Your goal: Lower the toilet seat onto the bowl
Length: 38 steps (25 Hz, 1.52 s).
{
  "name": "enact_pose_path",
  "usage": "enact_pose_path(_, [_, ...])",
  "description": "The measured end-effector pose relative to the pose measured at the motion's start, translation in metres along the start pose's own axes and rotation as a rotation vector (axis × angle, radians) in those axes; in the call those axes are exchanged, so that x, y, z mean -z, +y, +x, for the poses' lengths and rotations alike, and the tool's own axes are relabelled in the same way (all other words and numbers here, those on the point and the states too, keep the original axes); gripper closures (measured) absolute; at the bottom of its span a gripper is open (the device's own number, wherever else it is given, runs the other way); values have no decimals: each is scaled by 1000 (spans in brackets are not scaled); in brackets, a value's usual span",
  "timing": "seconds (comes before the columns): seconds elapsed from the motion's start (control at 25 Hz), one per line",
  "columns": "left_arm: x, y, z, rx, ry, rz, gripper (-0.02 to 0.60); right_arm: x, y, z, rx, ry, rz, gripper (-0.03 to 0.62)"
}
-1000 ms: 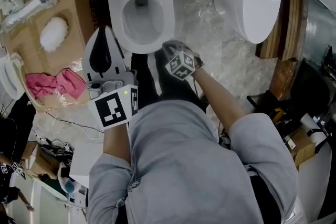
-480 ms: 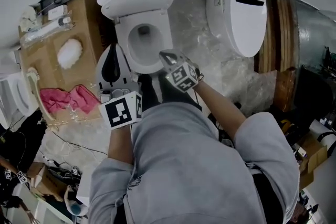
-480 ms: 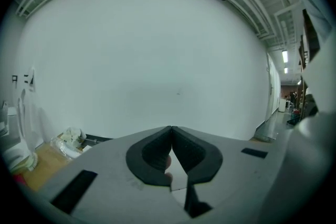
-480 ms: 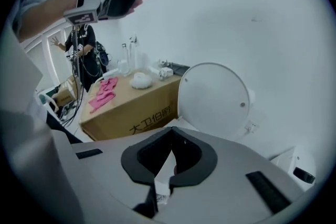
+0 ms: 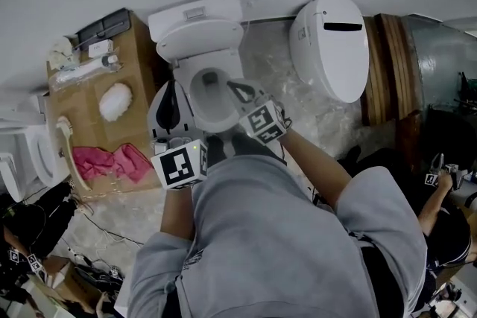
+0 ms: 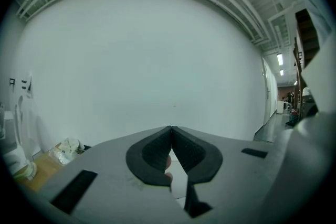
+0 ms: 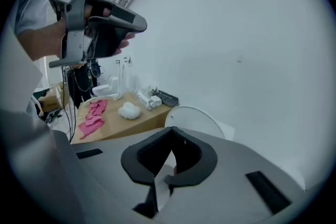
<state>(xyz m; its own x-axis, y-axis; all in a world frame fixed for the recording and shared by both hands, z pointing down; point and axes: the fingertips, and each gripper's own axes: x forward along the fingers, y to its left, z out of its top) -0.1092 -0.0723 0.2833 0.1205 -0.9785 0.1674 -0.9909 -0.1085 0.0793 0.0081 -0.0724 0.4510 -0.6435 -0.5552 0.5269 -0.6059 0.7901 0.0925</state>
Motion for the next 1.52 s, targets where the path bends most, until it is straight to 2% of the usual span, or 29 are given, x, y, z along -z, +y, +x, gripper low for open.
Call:
enact_pose_path(0.32, [-21,2,-17,-6,-48,10,581,-84,-19,-39,91,-189,35,594])
enact_pose_path(0.8, [-41,13,-47,-13,-81,48,581,-163,-23,-119,214,-423,68,594])
enact_pose_path(1.04, [-47,18,-49,-21,-89,49,581,-175,-40,-160,321,-518,141,595])
enact_pose_path(1.16, [-52,22,-43,-27,-102,54,581,-169,-51,-166,371,-531,169,594])
enact_pose_path(1.52, [-58,19,-35,-21,-113,60,581,-165,-62,-163,379,-529,144,595])
